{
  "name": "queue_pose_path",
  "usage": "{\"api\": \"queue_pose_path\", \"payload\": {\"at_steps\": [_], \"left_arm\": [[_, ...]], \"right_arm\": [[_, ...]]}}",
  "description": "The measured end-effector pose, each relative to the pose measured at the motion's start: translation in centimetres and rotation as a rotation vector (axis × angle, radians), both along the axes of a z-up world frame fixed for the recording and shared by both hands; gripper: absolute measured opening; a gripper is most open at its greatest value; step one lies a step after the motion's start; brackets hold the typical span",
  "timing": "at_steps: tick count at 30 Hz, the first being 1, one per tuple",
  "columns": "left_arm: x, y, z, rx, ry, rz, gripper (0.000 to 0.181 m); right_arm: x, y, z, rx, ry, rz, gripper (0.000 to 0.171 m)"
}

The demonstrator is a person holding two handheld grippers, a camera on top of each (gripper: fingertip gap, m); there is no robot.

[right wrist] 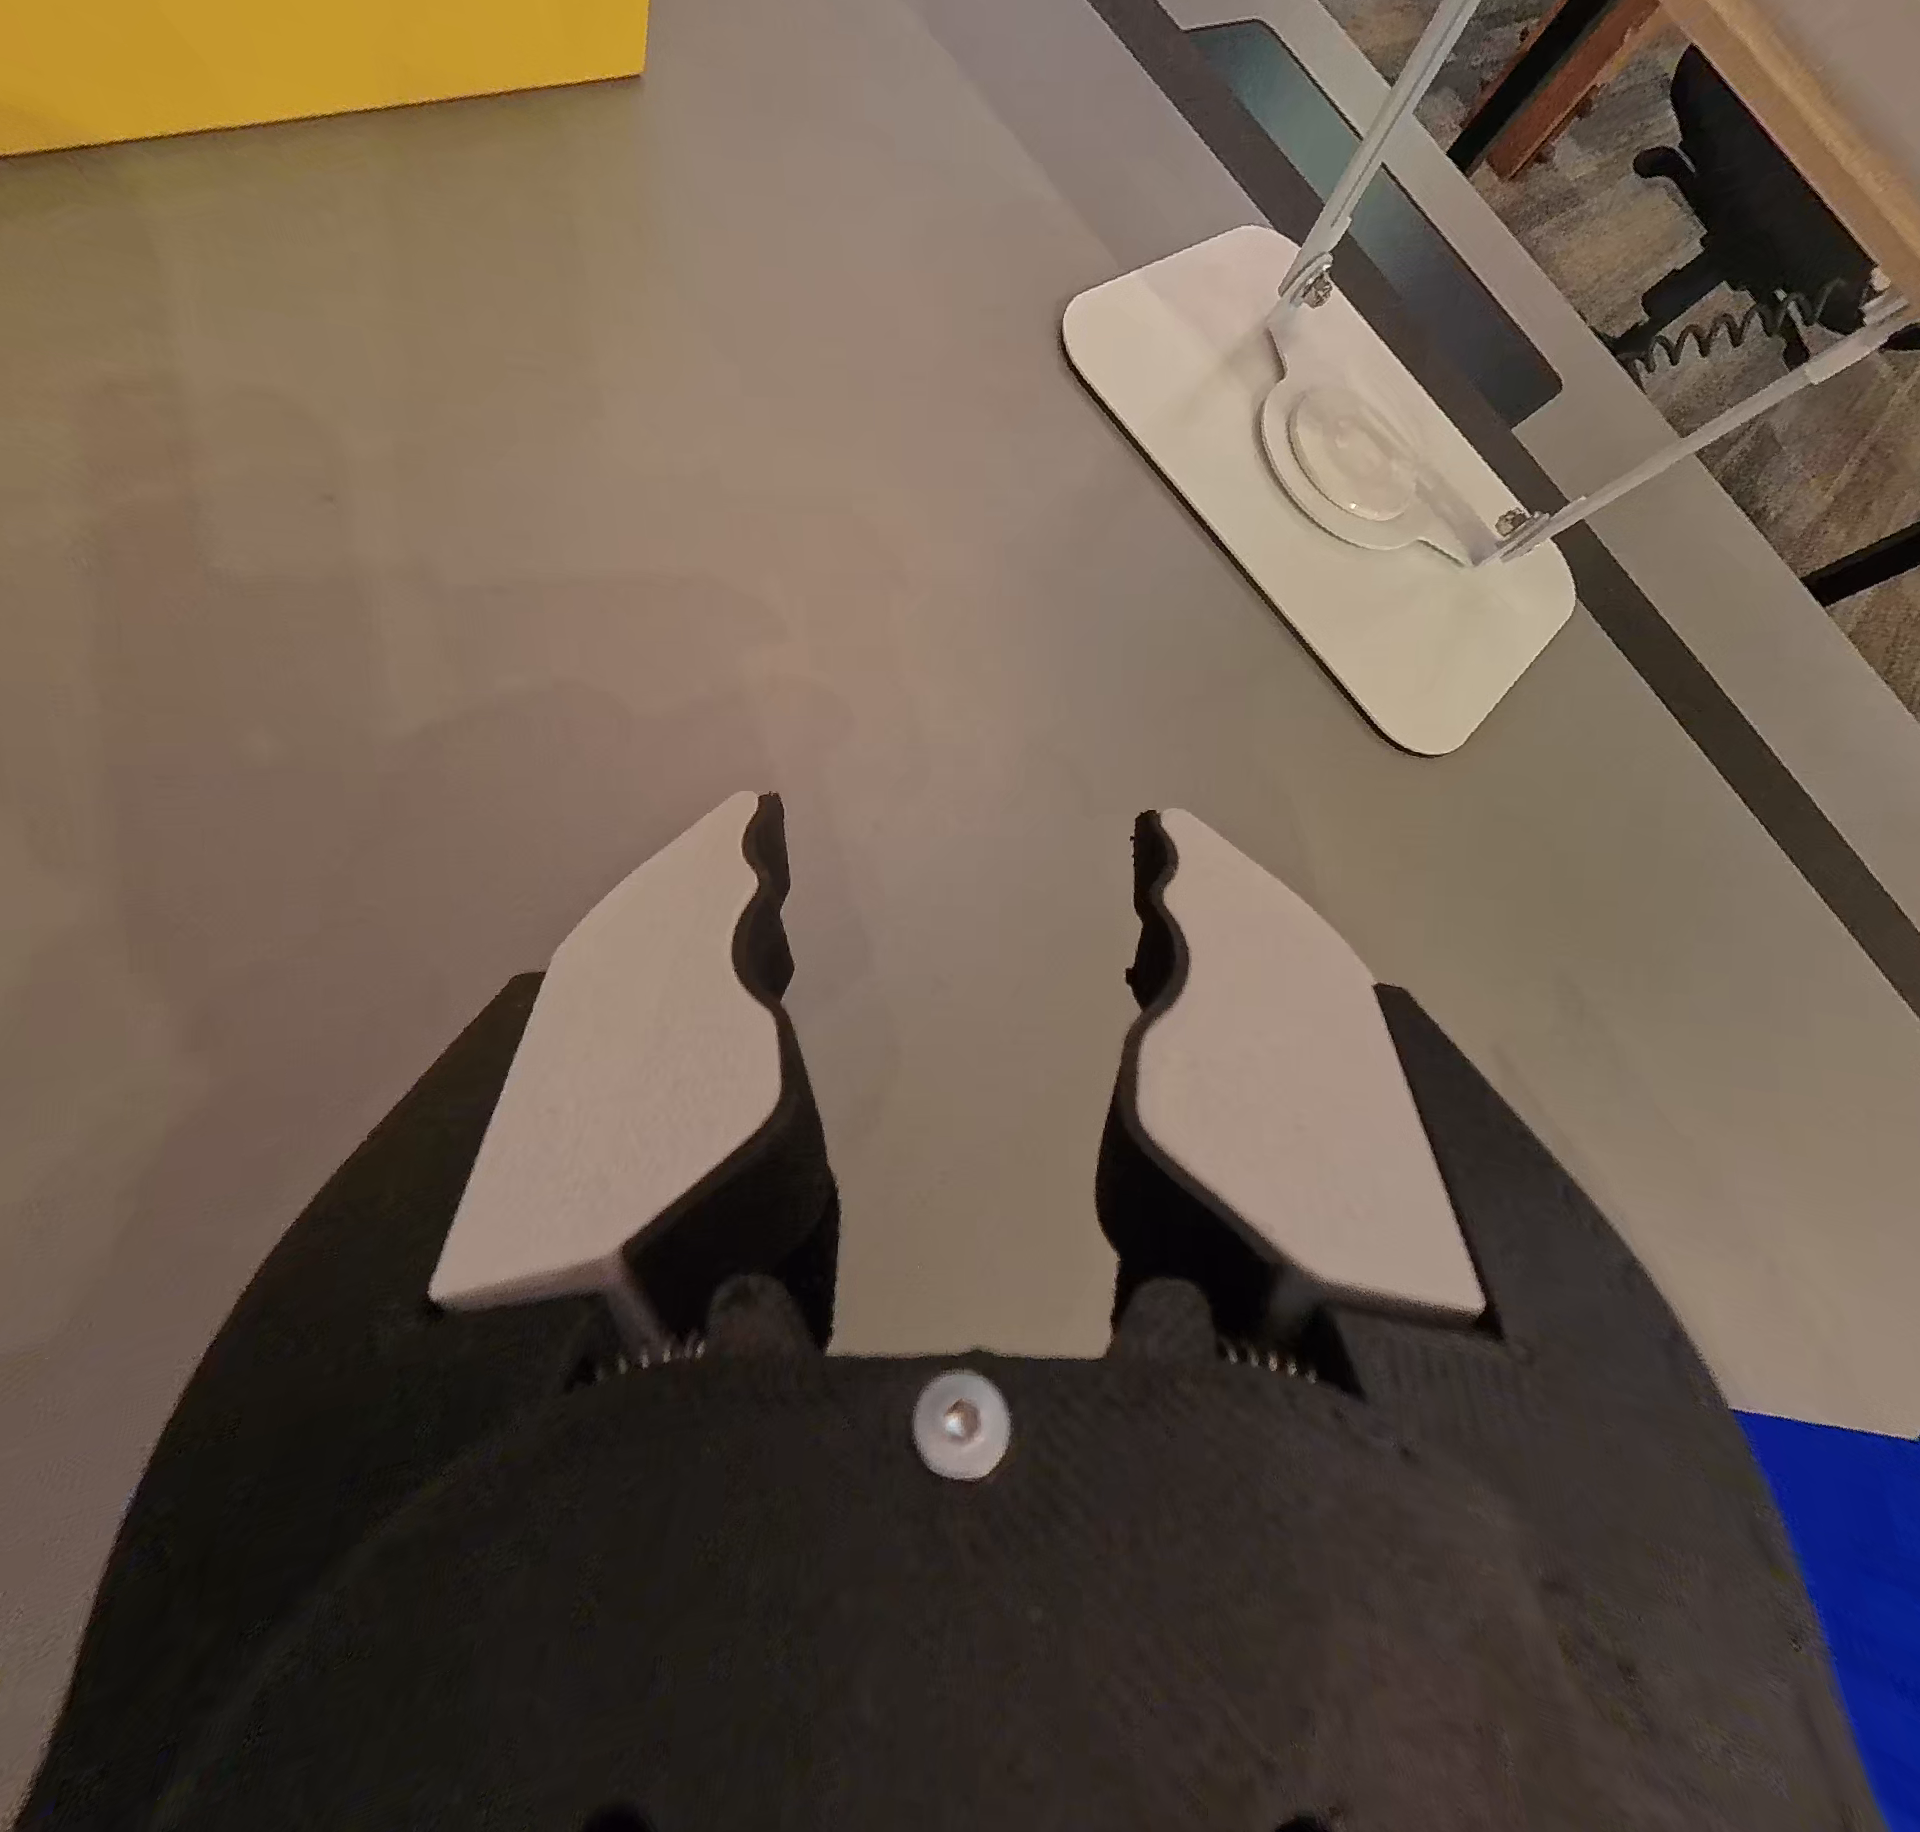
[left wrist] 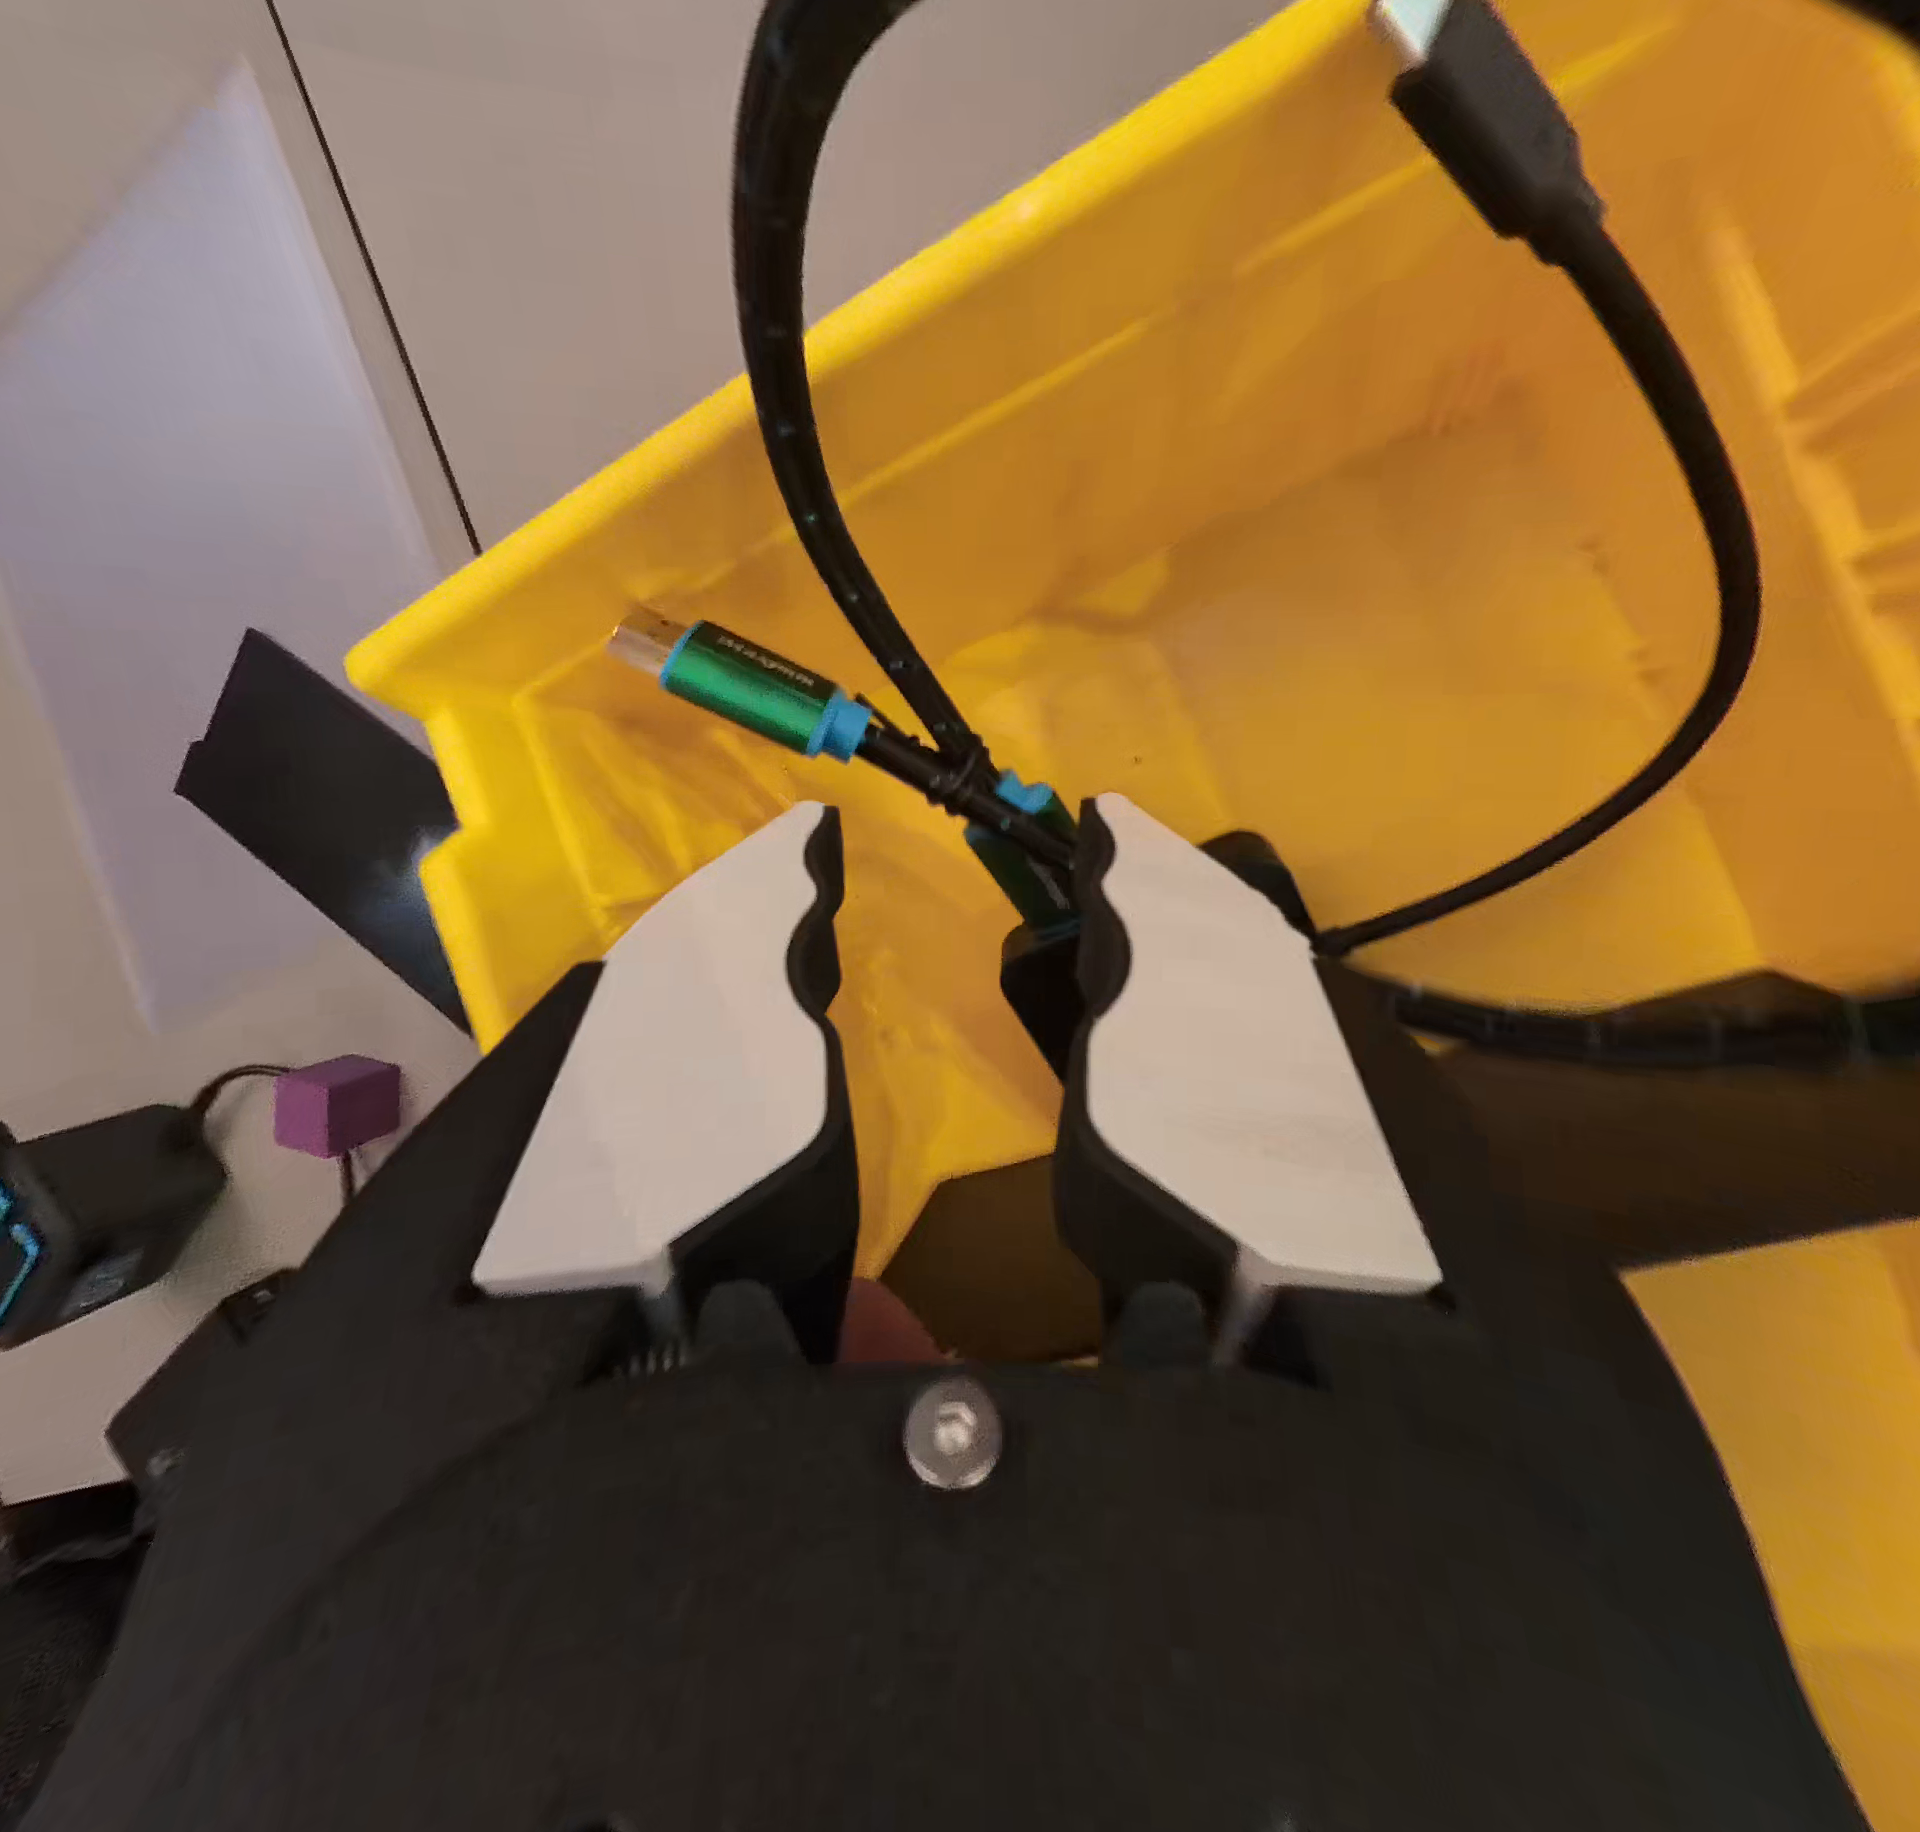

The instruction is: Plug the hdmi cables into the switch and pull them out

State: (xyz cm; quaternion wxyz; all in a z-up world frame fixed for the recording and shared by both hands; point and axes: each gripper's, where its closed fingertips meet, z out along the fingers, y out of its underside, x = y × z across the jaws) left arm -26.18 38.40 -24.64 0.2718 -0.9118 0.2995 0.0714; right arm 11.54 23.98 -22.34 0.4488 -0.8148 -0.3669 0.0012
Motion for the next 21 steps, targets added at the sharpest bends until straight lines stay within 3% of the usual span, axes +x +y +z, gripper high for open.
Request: {"api": "queue_pose_path", "payload": {"at_steps": [5,11,16,21], "left_arm": [[0.4,0.4,-1.9,-0.060,0.020,0.014,0.040],[0.3,1.0,-1.6,-0.026,-0.012,0.023,0.028],[1.2,1.4,0.8,0.062,-0.084,-0.014,0.012],[2.5,1.5,4.3,0.178,-0.102,-0.086,0.012]], "right_arm": [[0.0,-0.1,0.1,0.002,0.001,0.002,0.063],[0.3,-0.1,-0.1,-0.006,0.008,-0.002,0.063],[0.2,-0.2,0.0,-0.003,0.007,0.006,0.063],[0.0,-0.3,0.1,0.001,0.010,0.014,0.063]]}}
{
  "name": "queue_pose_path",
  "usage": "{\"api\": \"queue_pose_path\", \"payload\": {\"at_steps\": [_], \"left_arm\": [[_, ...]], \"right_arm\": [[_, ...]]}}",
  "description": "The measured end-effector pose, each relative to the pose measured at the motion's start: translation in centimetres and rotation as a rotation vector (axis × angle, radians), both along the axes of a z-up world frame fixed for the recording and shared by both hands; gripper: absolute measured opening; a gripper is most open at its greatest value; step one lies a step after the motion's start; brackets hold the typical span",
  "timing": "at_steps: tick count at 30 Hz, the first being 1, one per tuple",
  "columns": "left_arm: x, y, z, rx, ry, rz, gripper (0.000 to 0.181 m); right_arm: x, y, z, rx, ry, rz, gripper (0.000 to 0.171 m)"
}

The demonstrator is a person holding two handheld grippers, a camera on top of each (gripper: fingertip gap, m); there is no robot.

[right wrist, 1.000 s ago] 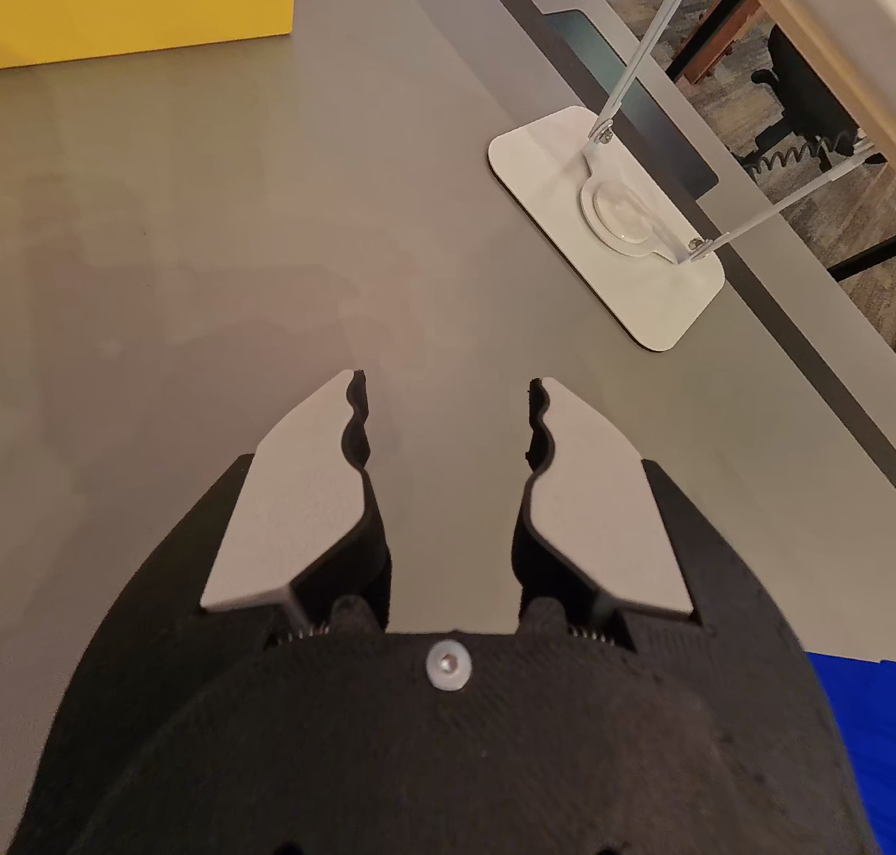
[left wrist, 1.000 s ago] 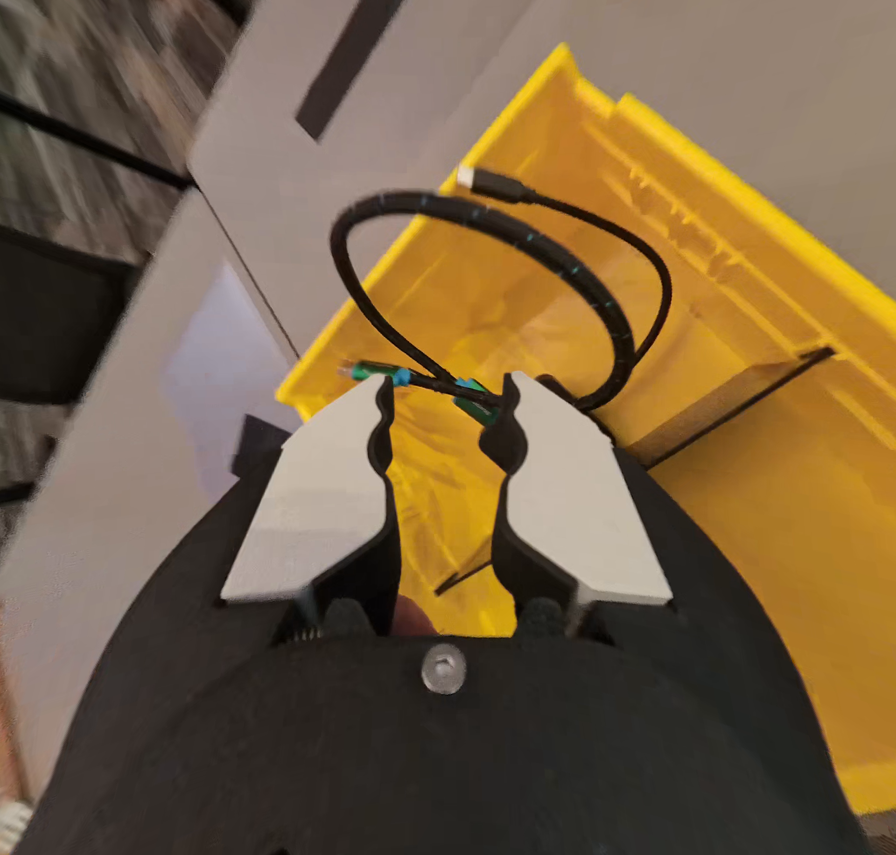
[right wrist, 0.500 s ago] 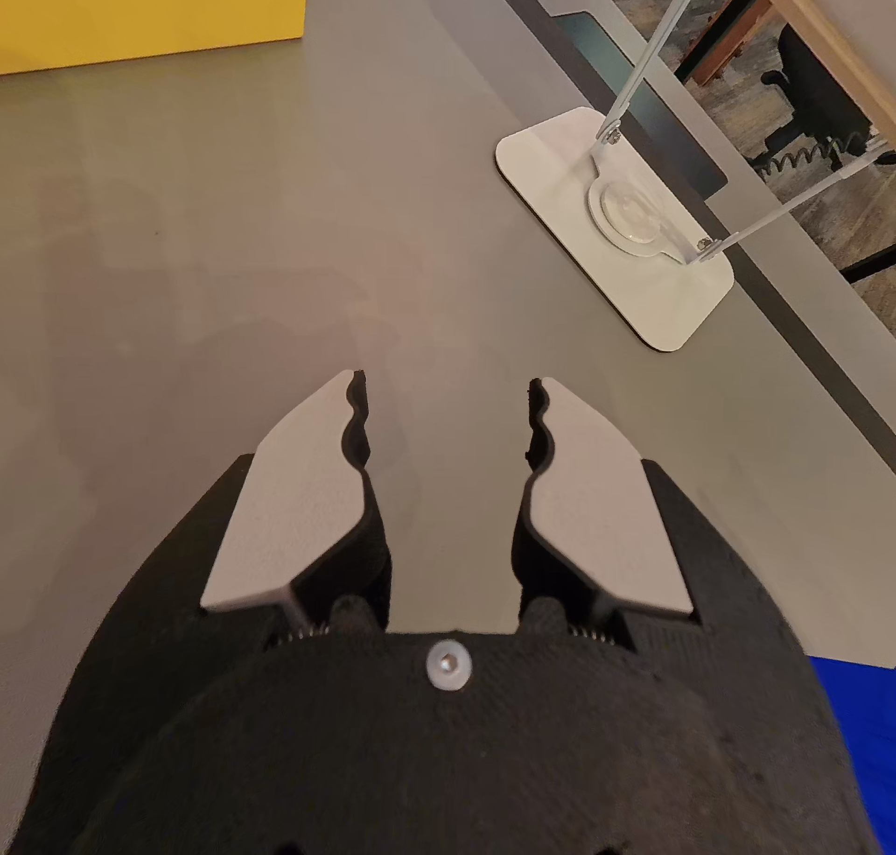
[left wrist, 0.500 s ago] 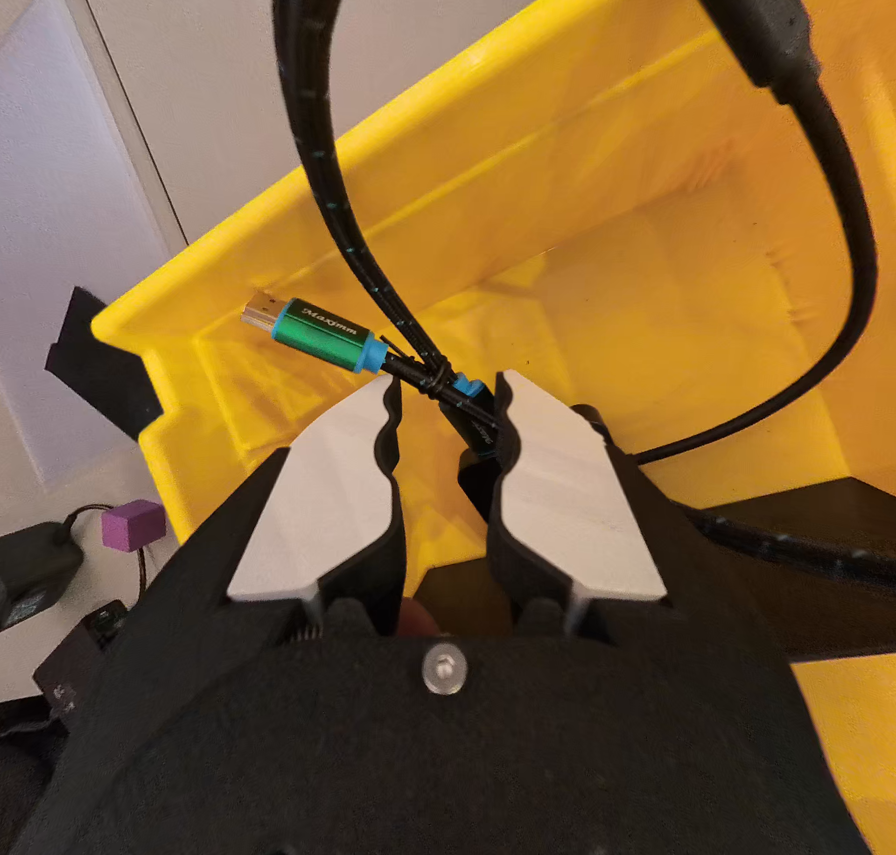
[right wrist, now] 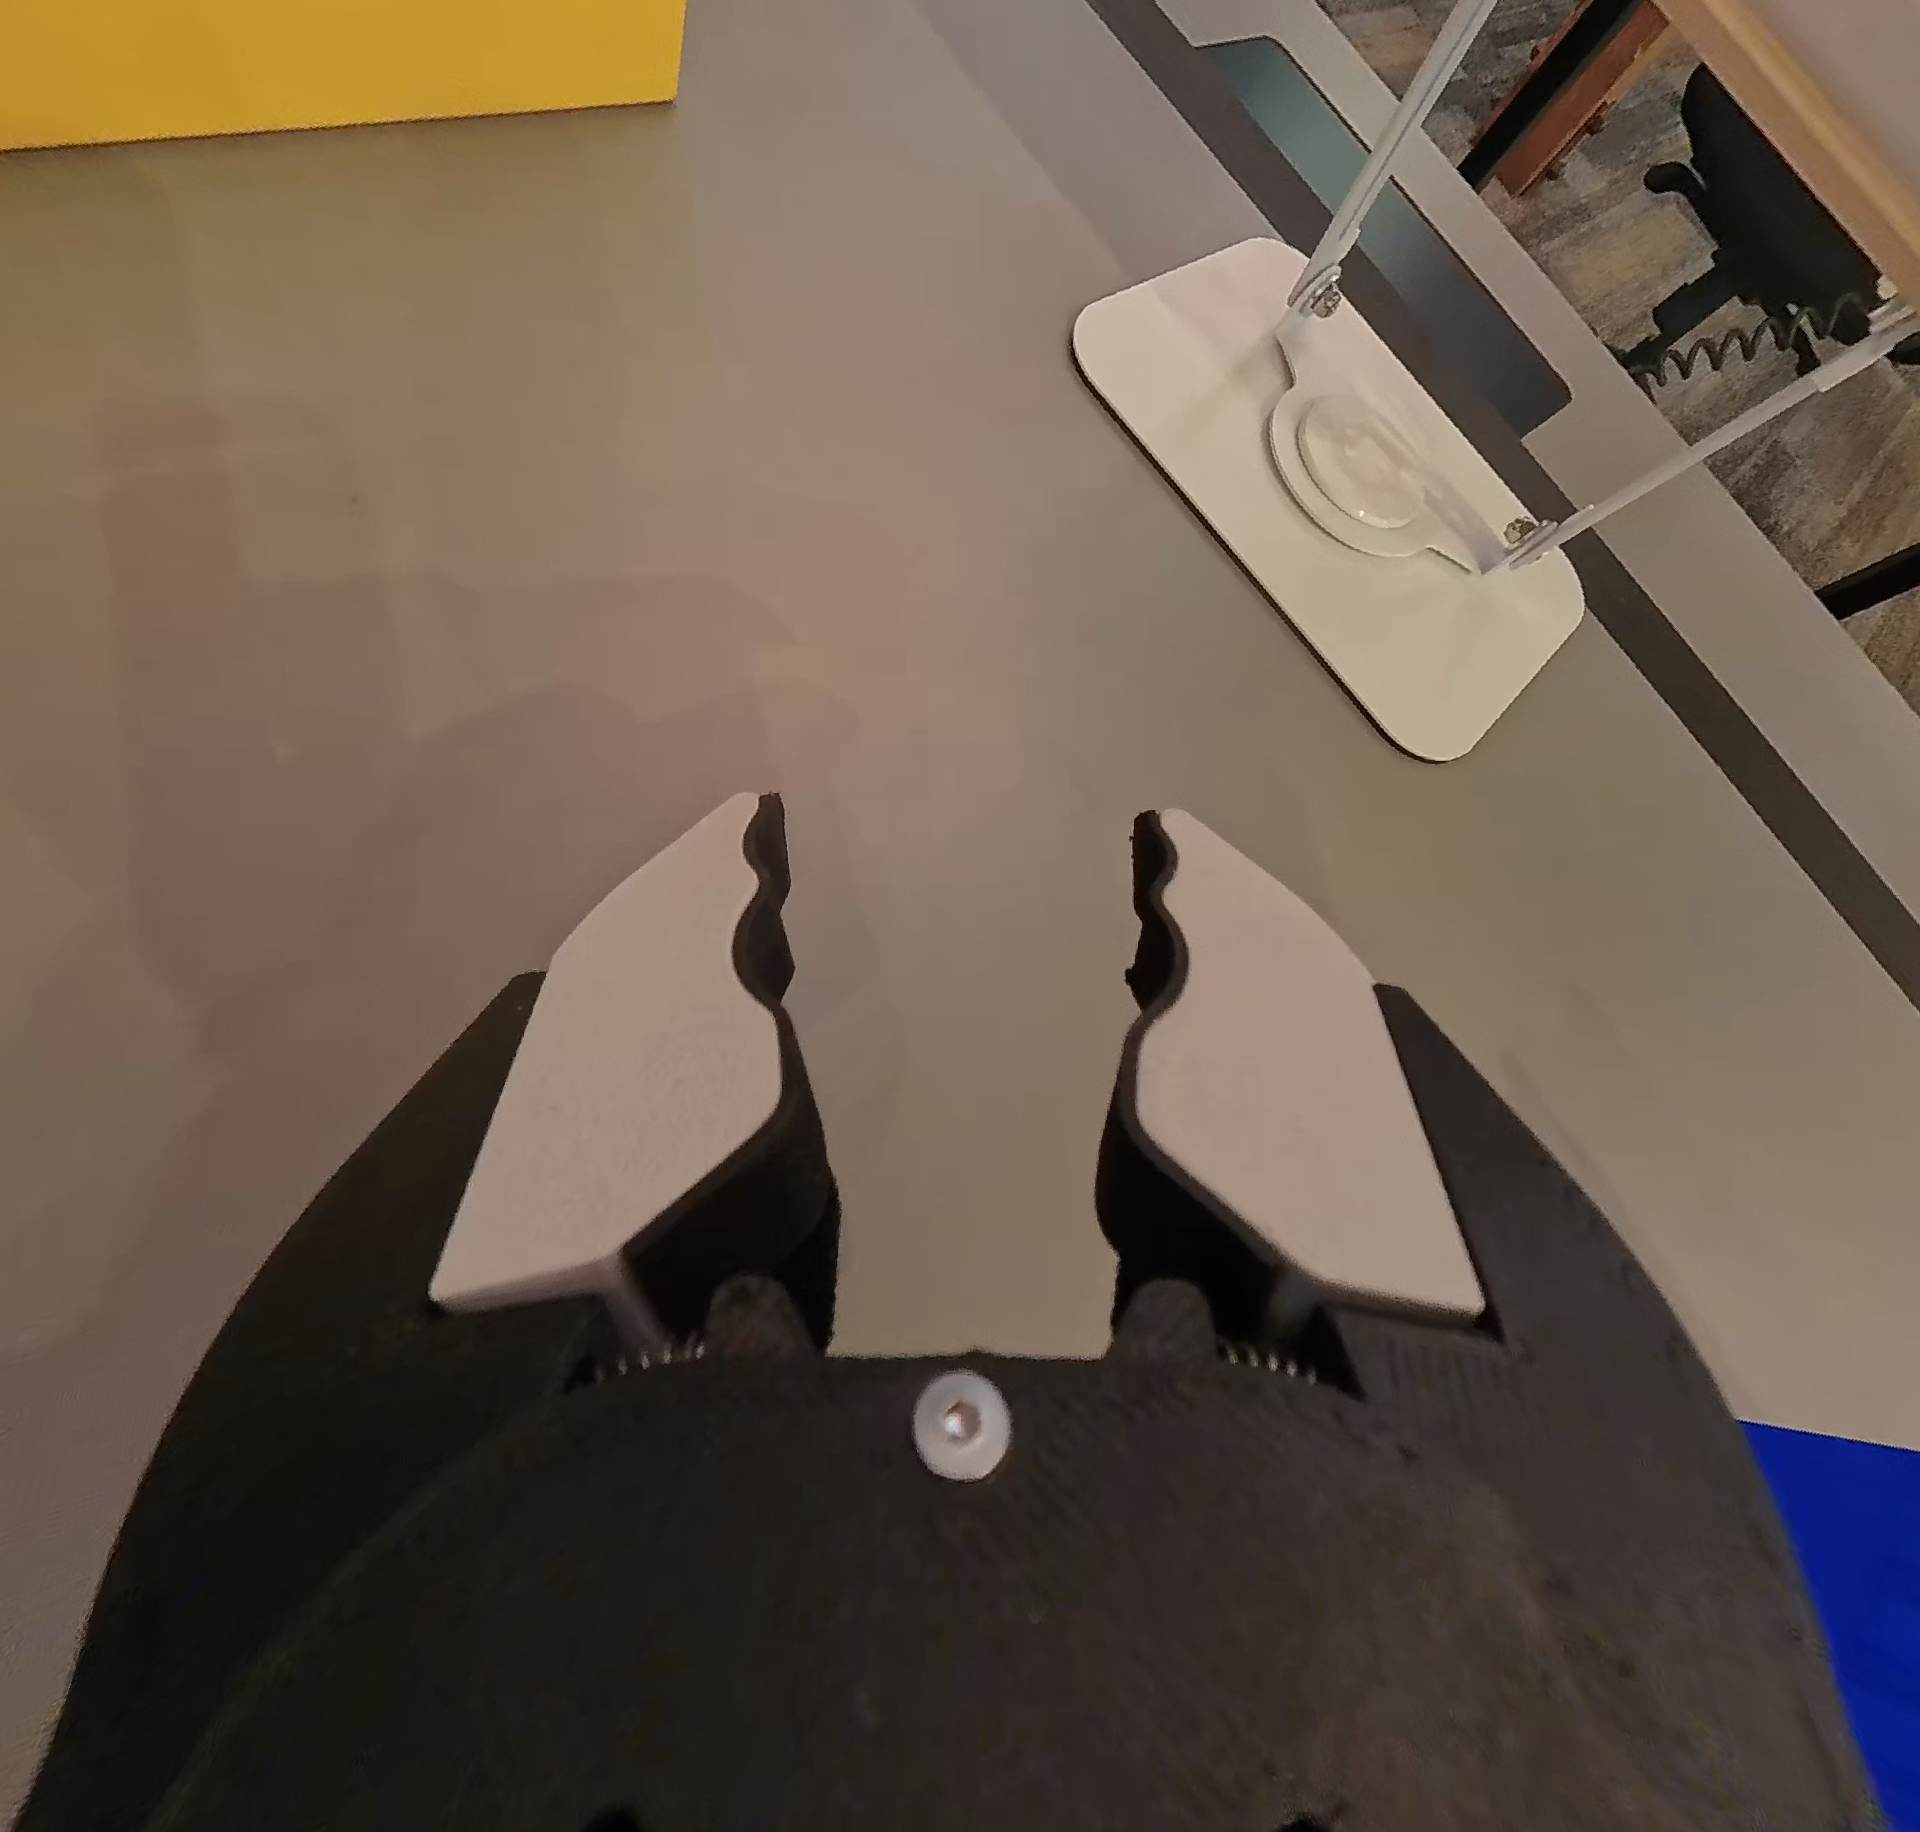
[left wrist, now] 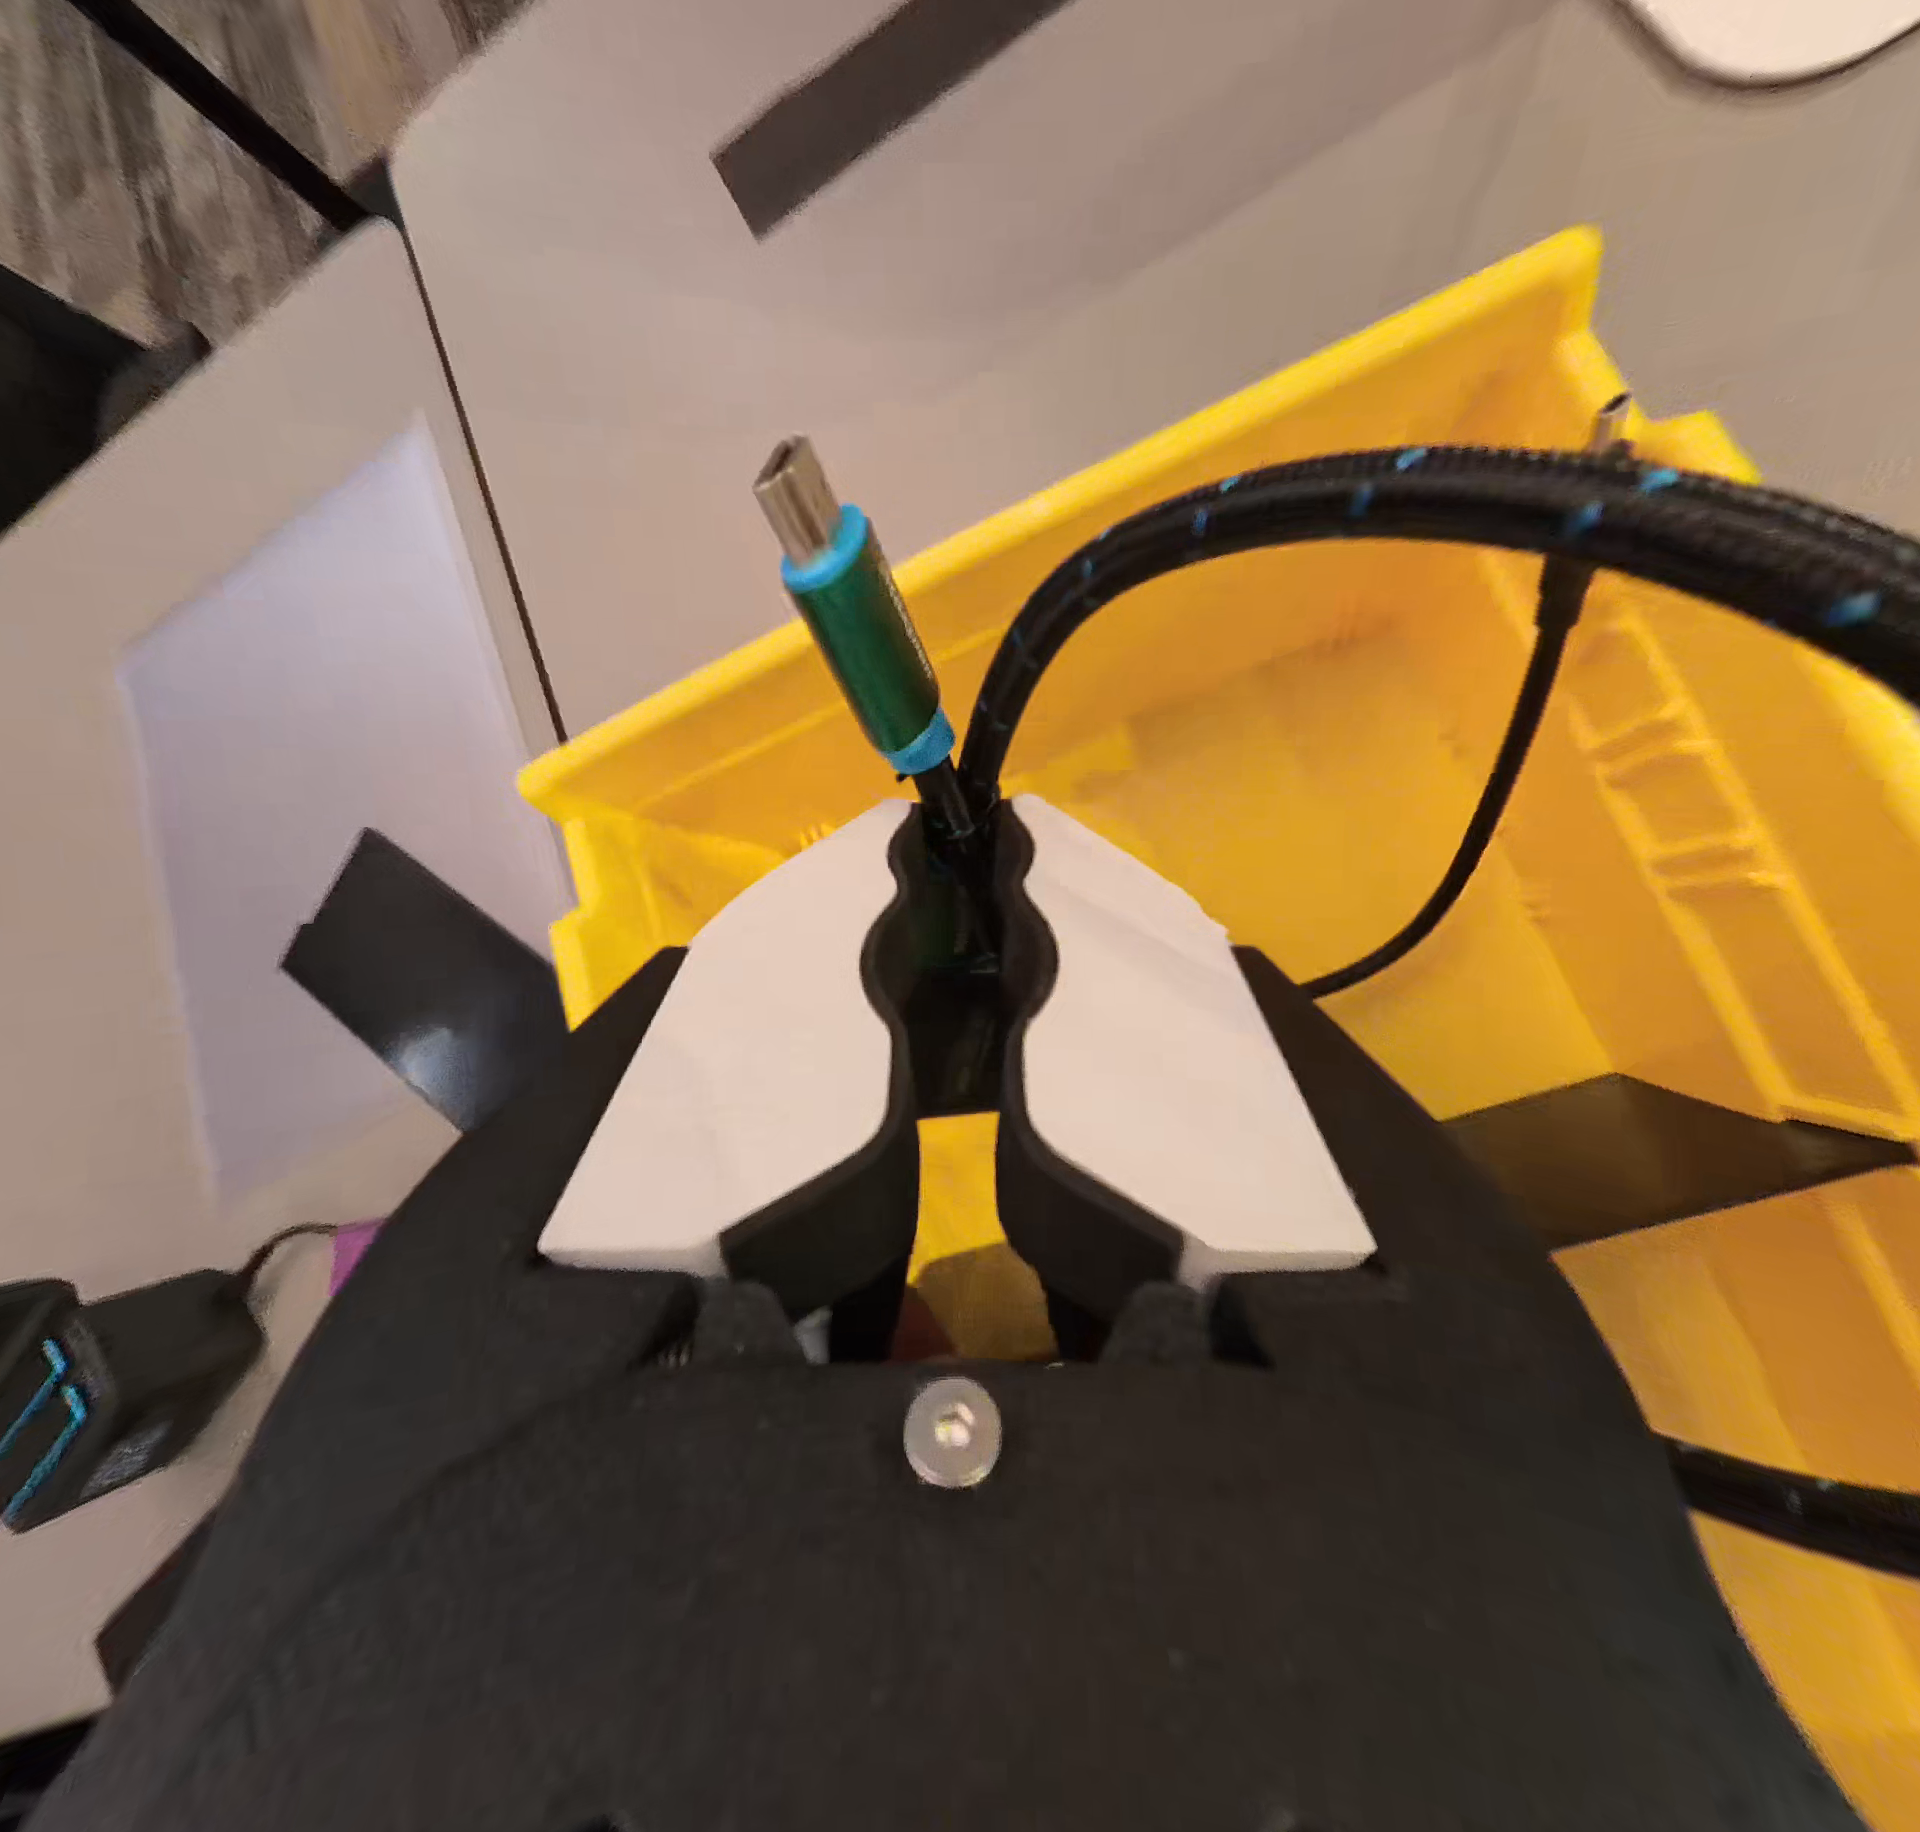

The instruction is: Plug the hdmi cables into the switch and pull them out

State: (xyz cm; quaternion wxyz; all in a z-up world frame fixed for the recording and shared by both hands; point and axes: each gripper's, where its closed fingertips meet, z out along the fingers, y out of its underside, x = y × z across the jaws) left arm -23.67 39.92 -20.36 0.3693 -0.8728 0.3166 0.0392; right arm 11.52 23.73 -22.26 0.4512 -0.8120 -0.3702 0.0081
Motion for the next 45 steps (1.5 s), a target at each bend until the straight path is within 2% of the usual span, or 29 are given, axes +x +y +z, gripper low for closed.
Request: {"api": "queue_pose_path", "payload": {"at_steps": [4,8,12,15,19,23,28,30,35,38,40,42,45], "left_arm": [[1.6,-0.4,3.5,0.105,-0.019,-0.075,0.011],[3.7,-1.5,8.6,0.238,-0.027,-0.134,0.011],[8.1,-4.4,14.3,0.365,-0.105,-0.247,0.011],[12.7,-7.5,16.9,0.404,-0.182,-0.365,0.011],[19.6,-12.0,17.6,0.363,-0.329,-0.545,0.011],[24.8,-15.7,16.1,0.267,-0.434,-0.669,0.011],[27.4,-16.8,14.8,0.245,-0.488,-0.642,0.012],[27.9,-17.1,14.6,0.235,-0.511,-0.651,0.011],[27.4,-17.2,15.3,0.214,-0.568,-0.691,0.012],[26.7,-17.2,16.5,0.231,-0.603,-0.702,0.011],[26.7,-17.7,16.9,0.220,-0.615,-0.729,0.011],[26.9,-18.4,16.6,0.214,-0.583,-0.768,0.011],[27.5,-19.2,16.3,0.216,-0.553,-0.791,0.011]], "right_arm": [[-0.4,-0.1,0.5,0.011,0.027,0.014,0.063],[-1.4,-0.5,1.6,0.030,0.095,0.046,0.062],[-3.2,-1.3,3.5,0.060,0.200,0.112,0.061],[-4.8,-2.2,5.0,0.072,0.296,0.170,0.061],[-6.3,-3.2,6.6,0.076,0.411,0.217,0.061],[-7.0,-4.1,8.0,0.082,0.508,0.292,0.065],[-7.3,-4.7,8.6,0.072,0.554,0.344,0.068],[-7.9,-5.5,8.9,0.056,0.601,0.414,0.067],[-7.0,-7.7,12.0,-0.033,0.941,0.625,0.060],[-4.5,-6.8,13.8,-0.007,1.110,0.588,0.058],[-3.6,-5.4,13.2,-0.004,1.097,0.486,0.058],[-3.4,-4.9,12.9,0.011,1.082,0.456,0.058],[-4.4,-4.5,11.6,0.006,0.955,0.408,0.058]]}}
